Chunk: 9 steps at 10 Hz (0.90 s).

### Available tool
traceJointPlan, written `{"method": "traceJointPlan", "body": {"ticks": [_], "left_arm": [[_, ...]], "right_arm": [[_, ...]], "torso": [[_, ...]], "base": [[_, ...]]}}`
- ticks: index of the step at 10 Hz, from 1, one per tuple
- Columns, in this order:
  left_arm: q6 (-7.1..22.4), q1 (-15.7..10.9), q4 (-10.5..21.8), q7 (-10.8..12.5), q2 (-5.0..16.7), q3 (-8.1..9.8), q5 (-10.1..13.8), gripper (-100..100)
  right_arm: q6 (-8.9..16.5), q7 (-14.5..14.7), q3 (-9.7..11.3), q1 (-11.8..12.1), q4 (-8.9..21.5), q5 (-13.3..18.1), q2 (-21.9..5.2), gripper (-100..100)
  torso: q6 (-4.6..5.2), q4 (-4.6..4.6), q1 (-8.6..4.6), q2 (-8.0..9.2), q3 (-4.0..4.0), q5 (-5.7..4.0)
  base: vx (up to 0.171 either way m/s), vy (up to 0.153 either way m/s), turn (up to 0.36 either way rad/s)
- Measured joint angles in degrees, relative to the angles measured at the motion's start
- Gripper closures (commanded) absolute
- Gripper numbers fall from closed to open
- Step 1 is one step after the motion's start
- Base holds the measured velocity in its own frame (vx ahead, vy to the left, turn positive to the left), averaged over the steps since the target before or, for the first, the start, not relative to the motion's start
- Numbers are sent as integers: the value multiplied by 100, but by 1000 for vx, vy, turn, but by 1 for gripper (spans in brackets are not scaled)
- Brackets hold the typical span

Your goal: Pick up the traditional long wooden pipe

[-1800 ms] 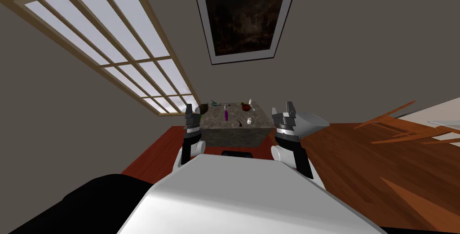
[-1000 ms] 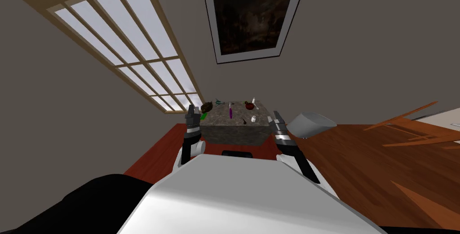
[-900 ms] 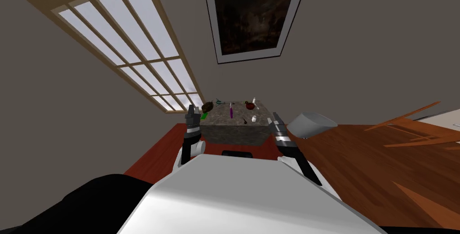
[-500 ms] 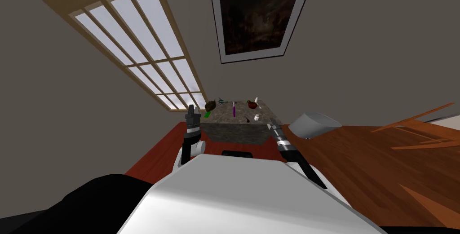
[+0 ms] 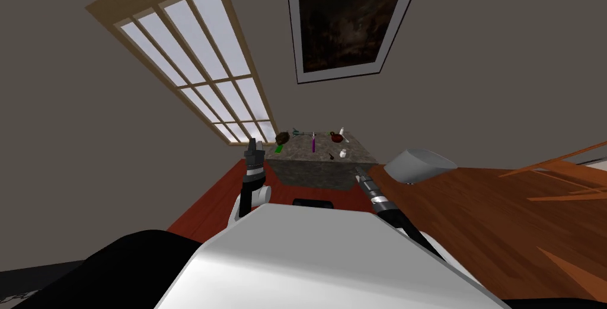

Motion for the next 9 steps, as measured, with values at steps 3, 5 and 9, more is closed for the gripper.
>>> {"method": "traceJointPlan", "body": {"ticks": [3, 5, 9], "left_arm": [[0, 0, 0, 0, 0, 0, 0, 0], [0, 0, 0, 0, 0, 0, 0, 0], [0, 0, 0, 0, 0, 0, 0, 0]], "right_arm": [[203, 61, 67, 219, 315, -133, -481, -100], [311, 125, 130, 453, 586, -232, -871, -100], [629, 235, 193, 736, 895, -327, -1537, -100]], "torso": [[0, -1, -1, -5, -3, -1], [-1, 0, 16, -2, -1, 3], [-1, -2, 16, -14, -8, 4]], "base": [[-45, 88, 60], [-45, 109, 61], [-15, 102, 97]]}}
